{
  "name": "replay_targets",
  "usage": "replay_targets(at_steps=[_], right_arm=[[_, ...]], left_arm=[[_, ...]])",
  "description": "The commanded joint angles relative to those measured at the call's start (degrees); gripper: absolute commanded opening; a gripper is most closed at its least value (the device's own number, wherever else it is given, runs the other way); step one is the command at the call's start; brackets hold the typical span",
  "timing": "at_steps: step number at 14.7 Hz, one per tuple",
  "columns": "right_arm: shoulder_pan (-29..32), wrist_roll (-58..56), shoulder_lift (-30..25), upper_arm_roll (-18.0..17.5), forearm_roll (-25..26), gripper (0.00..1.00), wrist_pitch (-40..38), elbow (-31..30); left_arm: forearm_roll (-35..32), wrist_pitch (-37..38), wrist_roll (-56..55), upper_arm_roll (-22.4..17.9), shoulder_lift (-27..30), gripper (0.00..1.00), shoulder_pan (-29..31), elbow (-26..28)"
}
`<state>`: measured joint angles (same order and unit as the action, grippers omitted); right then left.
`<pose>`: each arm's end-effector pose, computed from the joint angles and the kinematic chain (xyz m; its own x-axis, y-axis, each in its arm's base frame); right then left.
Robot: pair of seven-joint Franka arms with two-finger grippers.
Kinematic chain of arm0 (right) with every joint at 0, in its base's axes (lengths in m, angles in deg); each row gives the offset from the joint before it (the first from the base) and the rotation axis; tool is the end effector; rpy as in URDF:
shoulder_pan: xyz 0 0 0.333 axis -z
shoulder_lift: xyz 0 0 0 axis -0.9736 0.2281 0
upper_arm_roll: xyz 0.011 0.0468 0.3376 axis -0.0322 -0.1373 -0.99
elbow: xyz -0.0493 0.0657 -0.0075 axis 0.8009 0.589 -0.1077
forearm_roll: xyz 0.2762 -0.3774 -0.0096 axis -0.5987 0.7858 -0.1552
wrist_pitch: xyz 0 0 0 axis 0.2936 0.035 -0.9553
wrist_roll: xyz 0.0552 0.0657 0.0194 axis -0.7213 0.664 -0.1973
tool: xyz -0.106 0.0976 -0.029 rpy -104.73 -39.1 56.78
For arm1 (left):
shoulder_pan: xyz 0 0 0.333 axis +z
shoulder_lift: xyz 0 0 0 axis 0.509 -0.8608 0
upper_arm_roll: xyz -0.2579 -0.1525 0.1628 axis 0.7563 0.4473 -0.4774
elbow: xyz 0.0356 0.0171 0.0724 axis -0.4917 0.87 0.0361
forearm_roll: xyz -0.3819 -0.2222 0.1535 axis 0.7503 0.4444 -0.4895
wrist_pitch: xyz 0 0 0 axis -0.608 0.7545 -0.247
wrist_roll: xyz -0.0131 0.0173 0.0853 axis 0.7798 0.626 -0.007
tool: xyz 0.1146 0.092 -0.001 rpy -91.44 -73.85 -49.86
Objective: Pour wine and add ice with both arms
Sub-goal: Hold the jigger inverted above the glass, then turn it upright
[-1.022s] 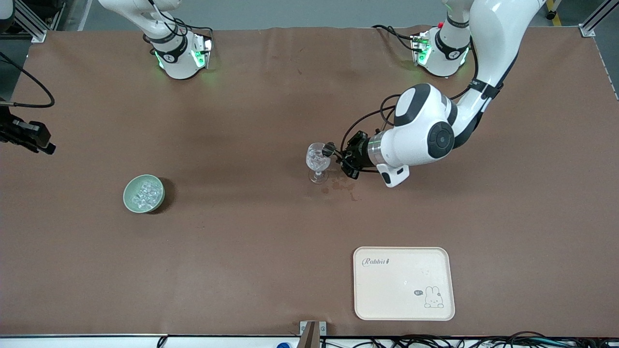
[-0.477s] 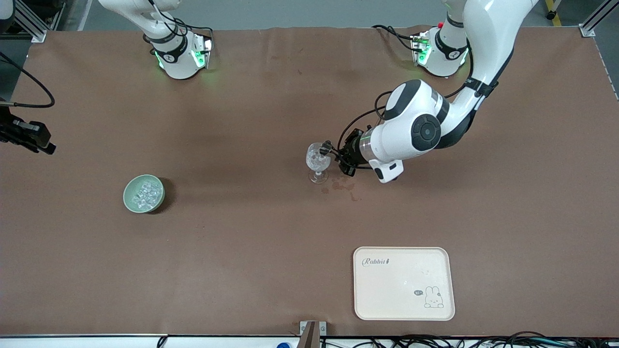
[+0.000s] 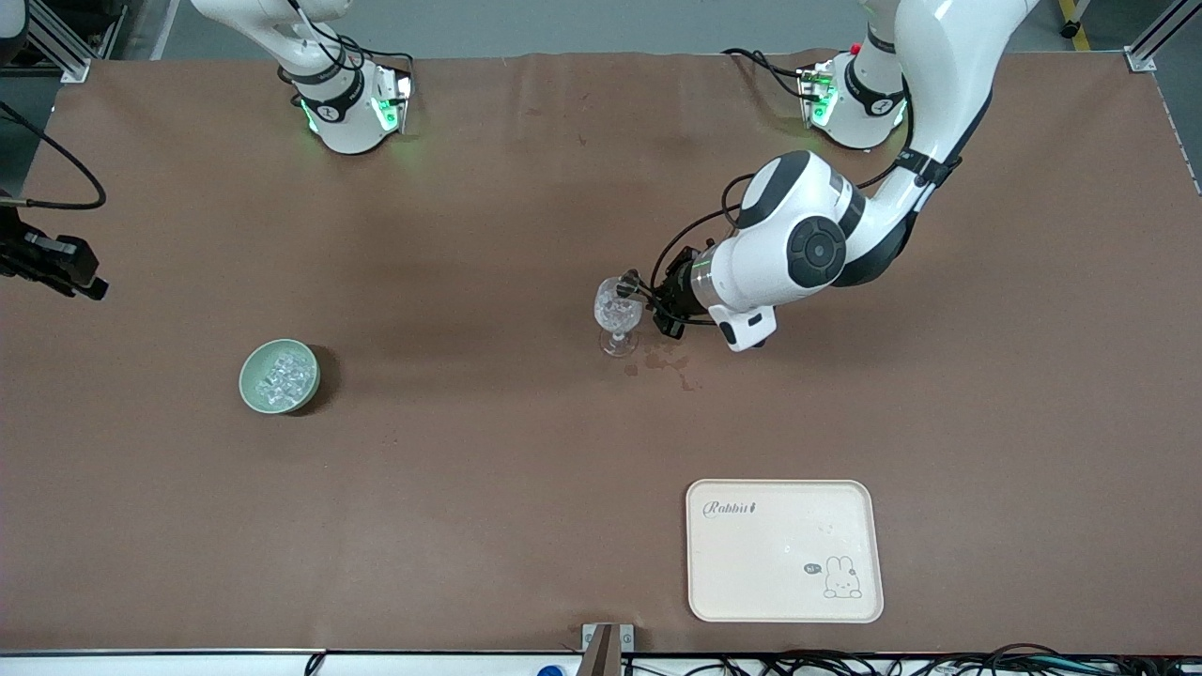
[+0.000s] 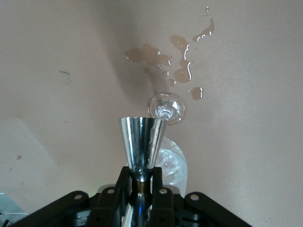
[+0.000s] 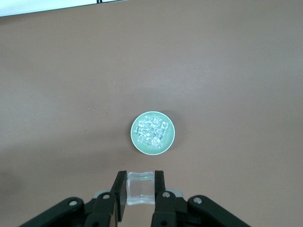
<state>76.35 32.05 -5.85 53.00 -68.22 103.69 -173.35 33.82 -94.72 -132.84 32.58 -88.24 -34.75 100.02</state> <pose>0.6528 -0.0324 0.6182 0.9884 -0.1332 0.0735 -0.1342 -0.9909 0.0092 0.5724 -0.4531 0.2964 0.2033 0.8742 -0.4408 0.9498 -0.2855 -0.1280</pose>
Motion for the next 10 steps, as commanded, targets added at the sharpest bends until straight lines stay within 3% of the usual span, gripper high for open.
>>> replay_targets(at_steps=[1,4,8,10], right_arm=[[0.3,-0.5,-0.6,-0.2,0.1,0.15,0.0,-0.8],[0.2,-0.5,-0.6,-0.2,0.1,0.15,0.1,-0.8],[0.1,-0.5,-0.6,-0.2,0.1,0.15,0.2,-0.8],[0.1,-0.5,-0.6,-0.2,0.1,0.15,0.2,-0.8]], left_arm=[[-0.8,0.1,-0.4,-0.1,0.7,0.01,0.0,-0.9],[1.8,0.3,0.7,0.7,-2.0,0.01,0.8,-3.0],[15.1,0.3,13.5,0.7,-2.1,0.01,2.0,-3.5],[18.4,0.3,16.4,0.7,-2.2,0.01,4.1,-4.2]])
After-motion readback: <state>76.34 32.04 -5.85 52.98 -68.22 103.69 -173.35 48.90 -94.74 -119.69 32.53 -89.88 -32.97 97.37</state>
